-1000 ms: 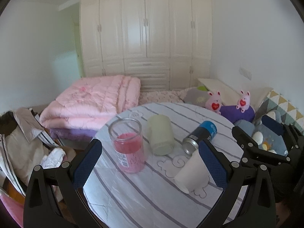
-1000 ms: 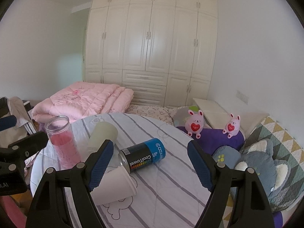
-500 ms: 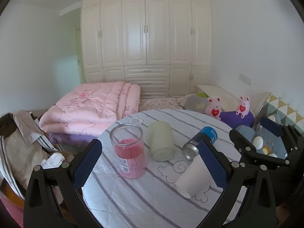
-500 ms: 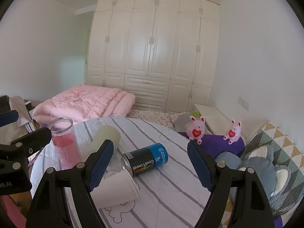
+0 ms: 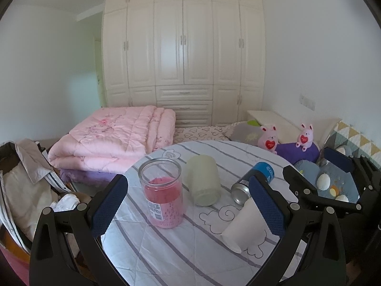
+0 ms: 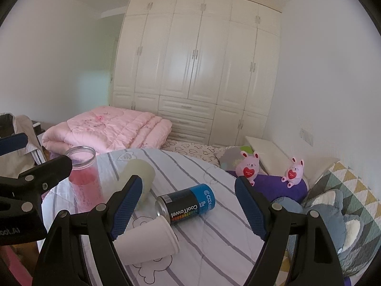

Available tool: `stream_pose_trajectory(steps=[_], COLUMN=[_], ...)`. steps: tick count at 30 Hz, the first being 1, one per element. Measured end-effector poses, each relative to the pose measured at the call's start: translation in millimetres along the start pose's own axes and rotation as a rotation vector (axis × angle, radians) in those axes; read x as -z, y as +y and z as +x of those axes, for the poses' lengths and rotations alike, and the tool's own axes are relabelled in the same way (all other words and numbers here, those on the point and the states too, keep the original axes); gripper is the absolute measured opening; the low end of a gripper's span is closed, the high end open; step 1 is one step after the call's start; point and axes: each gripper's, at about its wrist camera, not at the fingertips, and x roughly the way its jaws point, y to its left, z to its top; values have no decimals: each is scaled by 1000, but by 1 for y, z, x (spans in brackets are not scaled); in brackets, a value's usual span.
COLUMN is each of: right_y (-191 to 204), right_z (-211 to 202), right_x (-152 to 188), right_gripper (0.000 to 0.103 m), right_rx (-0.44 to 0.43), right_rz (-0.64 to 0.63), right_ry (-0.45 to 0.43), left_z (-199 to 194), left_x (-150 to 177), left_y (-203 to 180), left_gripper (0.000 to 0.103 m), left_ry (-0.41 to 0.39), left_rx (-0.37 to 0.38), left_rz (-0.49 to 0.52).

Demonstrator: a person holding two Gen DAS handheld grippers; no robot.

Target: Flip cup upright

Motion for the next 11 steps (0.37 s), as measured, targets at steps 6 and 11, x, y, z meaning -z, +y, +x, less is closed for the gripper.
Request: stream_pose_trajectory(steps=[6,11], right_y=[3,6], right_z=[3,8], right_x=[-1,-1], right_gripper=[81,81], right_rx=[-4,-8], right_rz=[-5,-9], right_ry=[8,19], left_z=[6,12], left_x=[-2,-2], left_y=[1,5], left_gripper=[103,103], left_ry=[9,26], left_rx=[-2,2], left_rz=[2,-6])
